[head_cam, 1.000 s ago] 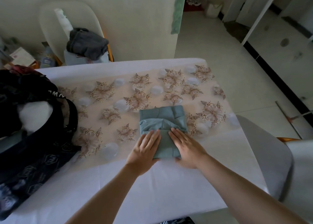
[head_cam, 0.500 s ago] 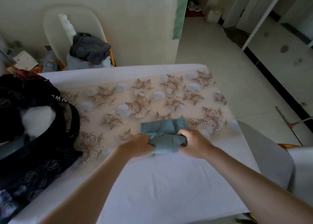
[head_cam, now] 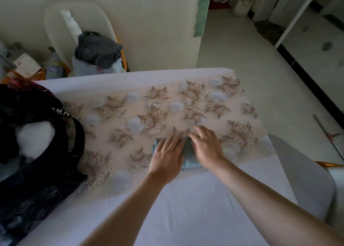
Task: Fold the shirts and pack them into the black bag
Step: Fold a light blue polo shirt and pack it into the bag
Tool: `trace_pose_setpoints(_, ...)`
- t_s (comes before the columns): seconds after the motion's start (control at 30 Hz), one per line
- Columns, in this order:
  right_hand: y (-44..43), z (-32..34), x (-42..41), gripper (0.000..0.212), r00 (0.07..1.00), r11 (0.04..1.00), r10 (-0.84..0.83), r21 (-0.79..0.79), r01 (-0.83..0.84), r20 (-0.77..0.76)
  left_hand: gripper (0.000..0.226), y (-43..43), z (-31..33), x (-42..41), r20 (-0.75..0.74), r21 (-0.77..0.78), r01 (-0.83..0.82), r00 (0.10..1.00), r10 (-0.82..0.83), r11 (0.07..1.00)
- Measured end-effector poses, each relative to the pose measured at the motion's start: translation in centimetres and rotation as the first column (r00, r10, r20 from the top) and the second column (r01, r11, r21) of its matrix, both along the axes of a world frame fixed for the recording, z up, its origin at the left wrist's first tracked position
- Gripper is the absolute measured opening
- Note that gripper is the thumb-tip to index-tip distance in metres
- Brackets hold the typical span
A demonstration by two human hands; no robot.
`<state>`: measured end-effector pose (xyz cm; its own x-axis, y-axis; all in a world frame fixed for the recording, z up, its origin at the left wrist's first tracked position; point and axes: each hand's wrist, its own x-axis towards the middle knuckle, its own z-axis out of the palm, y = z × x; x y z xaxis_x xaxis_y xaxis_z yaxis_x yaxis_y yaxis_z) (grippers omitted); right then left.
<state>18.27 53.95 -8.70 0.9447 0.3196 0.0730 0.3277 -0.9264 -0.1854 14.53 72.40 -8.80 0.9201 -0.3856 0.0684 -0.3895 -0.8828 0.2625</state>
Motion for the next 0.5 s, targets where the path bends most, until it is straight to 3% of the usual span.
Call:
trace_pose_setpoints(0.07, 0.9, -0.5, -0.3, 0.045, 0.992, 0.994, 0.102, -0.031, -0.105, -0.080, 0.066, -0.1, -1.3, -0.4, -0.170, 0.041, -0.053, 0.984, 0.059, 0.998)
trace_pose_setpoints(0.2, 1.0, -1.9, -0.4, 0.067, 0.960, 0.987, 0.113, -0.080, -0.138, -0.256, 0.081, 1.3, -2.7, -0.9, -0.280, 0.067, -0.127, 0.950, 0.141, 0.990)
trace_pose_setpoints(0.33, 0.9, -2.2, 0.3, 0.073, 0.942, 0.981, 0.118, -0.109, -0.159, -0.316, 0.072, 1.7, -2.4, -1.1, -0.380, 0.010, -0.236, 0.898, 0.222, 0.972)
trace_pose_setpoints(0.5, 0.8, -2.1, 0.5, 0.075, 0.939, 0.980, 0.115, -0.118, -0.160, -0.323, 0.069, 1.9, -0.7, 0.3, -0.523, -0.072, -0.599, 0.703, 0.481, 0.797)
